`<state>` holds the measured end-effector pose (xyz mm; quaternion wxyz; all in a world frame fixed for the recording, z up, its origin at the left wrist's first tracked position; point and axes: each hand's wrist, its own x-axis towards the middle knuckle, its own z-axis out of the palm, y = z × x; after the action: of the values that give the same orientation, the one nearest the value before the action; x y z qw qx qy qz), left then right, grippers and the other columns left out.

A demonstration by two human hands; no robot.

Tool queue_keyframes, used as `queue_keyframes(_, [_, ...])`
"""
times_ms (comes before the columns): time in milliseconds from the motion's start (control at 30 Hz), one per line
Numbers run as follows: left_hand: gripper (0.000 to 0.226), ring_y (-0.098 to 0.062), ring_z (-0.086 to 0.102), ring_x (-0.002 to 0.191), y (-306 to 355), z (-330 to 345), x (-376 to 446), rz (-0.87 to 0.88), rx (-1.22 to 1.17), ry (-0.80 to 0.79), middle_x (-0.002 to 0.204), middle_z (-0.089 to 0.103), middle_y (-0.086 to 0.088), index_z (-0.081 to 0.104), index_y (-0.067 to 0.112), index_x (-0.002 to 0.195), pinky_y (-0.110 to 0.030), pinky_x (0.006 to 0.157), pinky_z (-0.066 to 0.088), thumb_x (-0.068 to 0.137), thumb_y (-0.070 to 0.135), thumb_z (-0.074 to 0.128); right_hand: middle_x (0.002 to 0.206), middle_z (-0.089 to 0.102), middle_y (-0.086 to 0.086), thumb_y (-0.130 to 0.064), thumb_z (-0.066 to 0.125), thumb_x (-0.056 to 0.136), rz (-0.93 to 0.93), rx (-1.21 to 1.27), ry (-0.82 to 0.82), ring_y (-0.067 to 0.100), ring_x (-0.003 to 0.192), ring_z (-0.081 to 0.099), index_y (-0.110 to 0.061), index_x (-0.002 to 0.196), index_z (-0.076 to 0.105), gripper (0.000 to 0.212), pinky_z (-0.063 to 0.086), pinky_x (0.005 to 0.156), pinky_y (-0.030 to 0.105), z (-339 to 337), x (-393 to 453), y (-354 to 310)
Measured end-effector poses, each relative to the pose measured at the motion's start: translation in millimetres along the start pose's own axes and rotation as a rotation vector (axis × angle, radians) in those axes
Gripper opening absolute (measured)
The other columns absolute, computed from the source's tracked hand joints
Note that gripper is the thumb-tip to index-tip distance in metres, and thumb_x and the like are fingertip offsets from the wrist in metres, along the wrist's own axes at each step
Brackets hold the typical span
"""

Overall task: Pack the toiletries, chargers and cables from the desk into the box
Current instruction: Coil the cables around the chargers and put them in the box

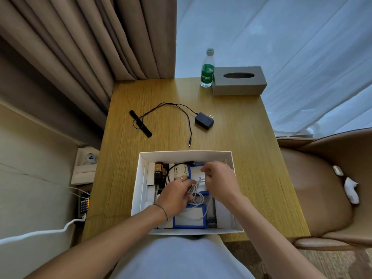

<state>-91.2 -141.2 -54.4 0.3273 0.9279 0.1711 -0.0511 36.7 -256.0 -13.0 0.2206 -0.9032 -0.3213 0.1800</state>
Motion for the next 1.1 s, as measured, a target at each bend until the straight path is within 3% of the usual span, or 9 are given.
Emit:
queue_keyframes(100, [0.044, -0.018, 0.061, 0.106, 4.6, -8.5, 1.8, -0.008, 0.056, -0.028, 0.118, 0.063, 0.003, 0.062, 0.020, 0.130, -0.035, 0.093, 0.052, 0.088, 0.027, 0.073, 0.108, 0.074, -0.001, -0.008, 0.056, 0.092, -0.032, 0.020, 0.016, 0.018, 0.100, 0.065, -0.018, 0.111, 0.075, 0.029, 0.053, 0.085, 0.032, -3.0, 0.1, -1.8])
queue_keyframes(200, [0.040, -0.014, 0.061, 0.108, 9.0, -28.8, 0.8, -0.016, 0.053, -0.023, 0.121, 0.064, 0.006, 0.062, 0.024, 0.132, -0.036, 0.094, 0.052, 0.096, 0.042, 0.060, 0.100, 0.074, -0.004, -0.010, 0.057, 0.092, -0.074, 0.041, 0.050, 0.013, 0.089, 0.065, -0.020, 0.107, 0.076, 0.026, 0.052, 0.077, 0.026, -8.8, 3.7, -5.4])
queue_keyframes(300, [0.034, -0.007, 0.062, 0.104, 14.8, -55.3, 1.7, -0.001, -0.056, 0.068, 0.118, 0.067, 0.008, 0.066, 0.025, 0.127, -0.029, 0.093, 0.051, 0.099, 0.040, 0.054, 0.089, 0.073, -0.007, -0.010, 0.059, 0.090, -0.115, 0.083, 0.096, 0.007, 0.074, 0.059, -0.021, 0.098, 0.076, 0.021, 0.039, 0.062, 0.013, -17.4, 14.0, -12.0])
queue_keyframes(367, [0.029, -0.004, 0.061, 0.103, 17.7, -71.6, 6.1, 0.018, -0.102, 0.146, 0.114, 0.069, 0.009, 0.069, 0.024, 0.123, -0.023, 0.091, 0.050, 0.099, 0.033, 0.056, 0.090, 0.074, -0.008, -0.009, 0.060, 0.090, -0.126, 0.116, 0.116, 0.005, 0.072, 0.059, -0.021, 0.098, 0.076, 0.021, 0.037, 0.061, 0.009, -23.8, 22.9, -17.8])
queue_keyframes(533, [0.025, -0.005, 0.062, 0.101, 14.7, -105.0, 31.6, 0.032, -0.104, 0.235, 0.109, 0.068, 0.009, 0.069, 0.022, 0.120, -0.028, 0.088, 0.052, 0.099, 0.024, 0.056, 0.096, 0.074, -0.010, -0.010, 0.060, 0.093, -0.128, 0.173, 0.151, 0.004, 0.077, 0.065, -0.023, 0.102, 0.075, 0.022, 0.057, 0.071, 0.028, -38.4, 50.9, -30.8])
queue_keyframes(667, [0.026, -0.006, 0.061, 0.101, 1.9, -120.6, 59.1, 0.009, -0.066, 0.256, 0.107, 0.068, 0.009, 0.069, 0.023, 0.120, -0.031, 0.088, 0.054, 0.098, 0.021, 0.055, 0.097, 0.074, -0.010, -0.011, 0.060, 0.095, -0.063, 0.236, 0.187, 0.001, 0.079, 0.066, -0.023, 0.103, 0.075, 0.021, 0.059, 0.073, 0.029, -42.6, 82.2, -30.5])
queue_keyframes(833, [0.027, -0.004, 0.064, 0.093, -18.1, -128.6, 98.2, -0.053, -0.052, 0.194, 0.109, 0.065, 0.012, 0.065, 0.028, 0.122, -0.030, 0.082, 0.059, 0.098, 0.023, 0.054, 0.101, 0.075, -0.006, -0.010, 0.059, 0.094, 0.052, 0.245, 0.188, 0.000, 0.078, 0.062, -0.022, 0.104, 0.075, 0.023, 0.050, 0.067, 0.016, -36.6, 128.9, -18.6])
queue_keyframes(967, [0.027, 0.001, 0.062, 0.090, -33.2, -126.6, 124.9, -0.086, -0.031, 0.124, 0.108, 0.063, 0.016, 0.064, 0.032, 0.122, -0.025, 0.078, 0.059, 0.098, 0.024, 0.055, 0.110, 0.074, -0.001, -0.008, 0.059, 0.090, 0.174, 0.181, 0.138, 0.013, 0.096, 0.067, -0.021, 0.111, 0.072, 0.028, 0.058, 0.083, 0.033, -24.5, 170.0, -5.7])
queue_keyframes(1100, [0.026, 0.005, 0.058, 0.092, -48.0, -125.3, 147.7, -0.157, -0.052, 0.113, 0.108, 0.061, 0.018, 0.062, 0.038, 0.119, -0.014, 0.071, 0.052, 0.098, 0.024, 0.056, 0.116, 0.068, 0.003, -0.007, 0.062, 0.085, 0.192, 0.067, 0.102, 0.019, 0.105, 0.060, -0.020, 0.121, 0.066, 0.038, 0.056, 0.088, 0.036, -4.1, 208.8, 6.4])
